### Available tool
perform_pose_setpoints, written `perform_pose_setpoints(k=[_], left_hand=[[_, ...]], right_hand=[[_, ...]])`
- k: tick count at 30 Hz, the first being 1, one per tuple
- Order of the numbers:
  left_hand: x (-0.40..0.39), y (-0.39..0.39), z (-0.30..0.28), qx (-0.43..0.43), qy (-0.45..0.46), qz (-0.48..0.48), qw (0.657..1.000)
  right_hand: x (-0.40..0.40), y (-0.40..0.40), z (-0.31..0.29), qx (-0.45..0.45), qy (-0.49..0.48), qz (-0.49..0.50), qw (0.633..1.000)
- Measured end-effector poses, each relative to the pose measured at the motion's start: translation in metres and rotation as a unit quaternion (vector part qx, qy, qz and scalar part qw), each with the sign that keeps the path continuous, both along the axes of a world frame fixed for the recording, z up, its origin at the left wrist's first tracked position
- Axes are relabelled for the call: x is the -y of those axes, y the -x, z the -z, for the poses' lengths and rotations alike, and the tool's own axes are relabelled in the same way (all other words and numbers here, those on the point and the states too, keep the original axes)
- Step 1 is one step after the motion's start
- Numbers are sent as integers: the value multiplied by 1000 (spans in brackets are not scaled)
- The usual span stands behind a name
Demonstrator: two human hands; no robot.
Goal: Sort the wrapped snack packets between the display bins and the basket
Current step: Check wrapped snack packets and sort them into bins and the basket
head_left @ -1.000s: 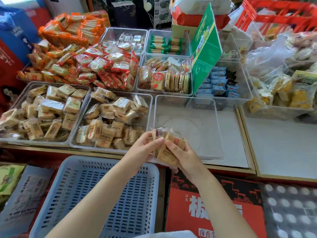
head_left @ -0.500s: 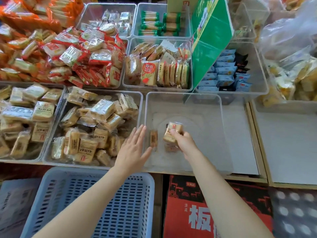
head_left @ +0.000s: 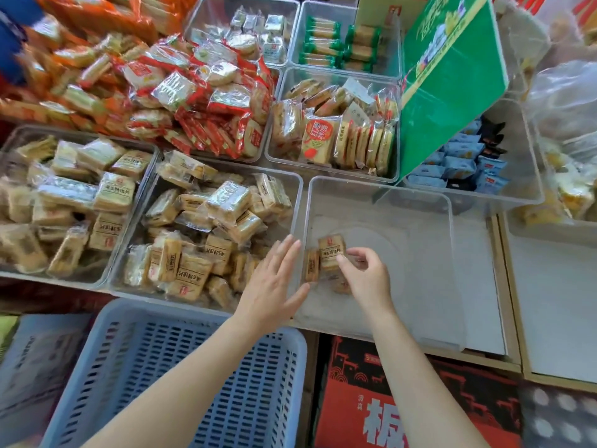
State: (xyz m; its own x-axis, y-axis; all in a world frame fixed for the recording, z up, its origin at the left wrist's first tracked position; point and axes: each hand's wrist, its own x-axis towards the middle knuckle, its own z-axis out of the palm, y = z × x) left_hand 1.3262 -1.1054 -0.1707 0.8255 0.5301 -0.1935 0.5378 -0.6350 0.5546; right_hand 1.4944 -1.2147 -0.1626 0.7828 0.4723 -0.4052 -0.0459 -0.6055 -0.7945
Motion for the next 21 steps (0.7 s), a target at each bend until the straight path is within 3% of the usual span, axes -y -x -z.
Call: perform_pose_setpoints(k=[2, 5, 7, 9, 12, 21], left_hand=[[-11, 24, -8, 82, -24, -66, 994], [-45, 65, -15, 154, -154, -180, 959], [-72, 87, -16, 135, -185, -254, 940], [-92, 102, -14, 87, -138, -300, 940], [-106, 111, -5, 11, -76, -307, 949], [-103, 116, 11, 67, -118, -328, 935]], right_hand=[[-18, 17, -23, -2, -33, -32, 999], [-59, 42, -43, 0, -61, -85, 995], [-89, 57, -47, -7, -72, -118, 990], [-118, 72, -45, -19, -67, -146, 987], [-148, 87, -36, -36, -24, -144, 989], [-183, 104, -37, -153, -6, -67, 986]])
